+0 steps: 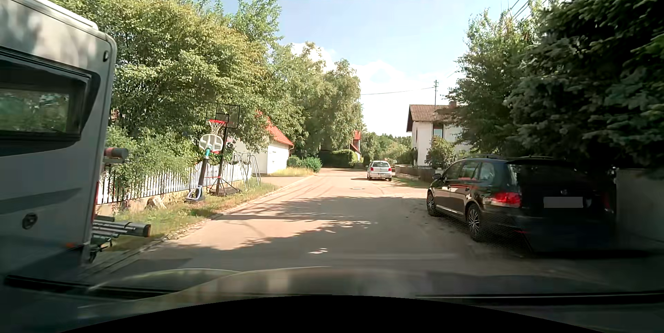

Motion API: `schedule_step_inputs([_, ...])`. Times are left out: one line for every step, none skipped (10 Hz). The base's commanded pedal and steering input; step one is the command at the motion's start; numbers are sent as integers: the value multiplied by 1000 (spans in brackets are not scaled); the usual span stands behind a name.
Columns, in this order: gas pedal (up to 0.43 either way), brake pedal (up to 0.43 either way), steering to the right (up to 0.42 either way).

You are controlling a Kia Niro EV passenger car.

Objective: Follow the waypoints while adhering to traffic rules and regulations

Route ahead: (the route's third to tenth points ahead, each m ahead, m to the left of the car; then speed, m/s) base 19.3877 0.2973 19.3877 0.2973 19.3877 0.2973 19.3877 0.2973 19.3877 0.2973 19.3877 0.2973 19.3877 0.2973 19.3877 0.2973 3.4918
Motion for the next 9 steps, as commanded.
schedule_step_inputs([28, 6, -11])
schedule_step_inputs([28, 6, -11])
schedule_step_inputs([28, 6, -11])
schedule_step_inputs([28, 6, -11])
schedule_step_inputs([28, 6, -11])
schedule_step_inputs([28, 6, -11])
schedule_step_inputs([28, 6, -10])
schedule_step_inputs([28, 6, -10])
schedule_step_inputs([0, 6, -10])
